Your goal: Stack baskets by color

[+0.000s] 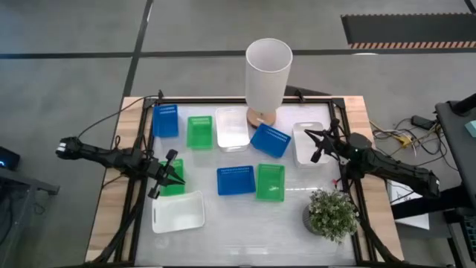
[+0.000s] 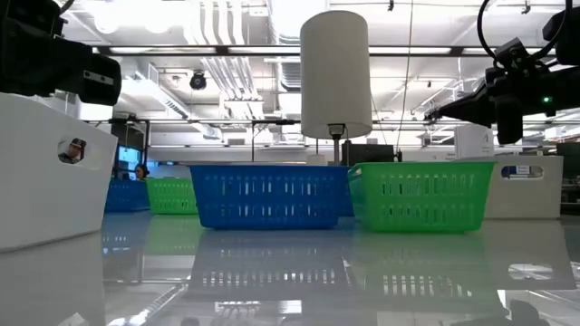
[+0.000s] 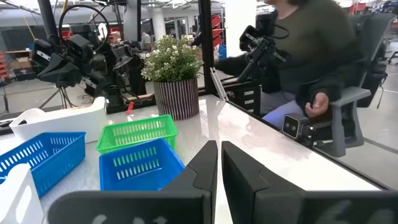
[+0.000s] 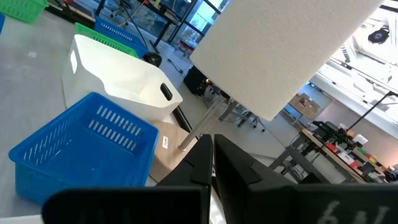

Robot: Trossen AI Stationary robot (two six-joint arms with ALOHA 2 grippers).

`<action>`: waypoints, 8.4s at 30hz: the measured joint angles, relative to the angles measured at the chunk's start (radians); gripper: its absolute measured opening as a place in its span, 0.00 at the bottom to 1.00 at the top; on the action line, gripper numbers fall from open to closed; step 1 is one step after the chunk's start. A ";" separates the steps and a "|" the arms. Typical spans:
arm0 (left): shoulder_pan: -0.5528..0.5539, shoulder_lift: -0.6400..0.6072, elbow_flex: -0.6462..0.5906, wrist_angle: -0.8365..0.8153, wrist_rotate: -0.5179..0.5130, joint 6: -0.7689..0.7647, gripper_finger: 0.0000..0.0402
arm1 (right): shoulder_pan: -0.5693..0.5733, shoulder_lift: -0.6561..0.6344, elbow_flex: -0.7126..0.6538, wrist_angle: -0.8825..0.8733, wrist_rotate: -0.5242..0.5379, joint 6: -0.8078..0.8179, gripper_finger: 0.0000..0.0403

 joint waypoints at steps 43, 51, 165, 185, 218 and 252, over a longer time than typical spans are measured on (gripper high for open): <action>0.000 0.000 0.000 0.057 -0.002 0.063 0.02 | -0.002 0.006 0.000 0.022 0.003 -0.052 0.02; 0.000 0.000 0.000 0.235 -0.004 0.066 0.02 | -0.002 0.006 0.000 0.082 0.003 -0.115 0.02; 0.000 0.250 0.004 0.815 -0.060 -0.253 0.02 | 0.504 1.196 0.938 0.087 0.001 0.479 0.02; 0.000 0.269 0.005 0.814 -0.068 -0.254 0.02 | 0.507 1.461 1.277 -0.407 0.002 0.430 0.26; 0.000 0.324 0.005 0.814 -0.072 -0.251 0.02 | 0.472 1.810 1.472 -0.583 0.078 0.591 0.45; 0.000 0.326 0.005 0.814 -0.074 -0.252 0.02 | 0.445 1.802 1.470 -0.512 0.025 0.572 0.02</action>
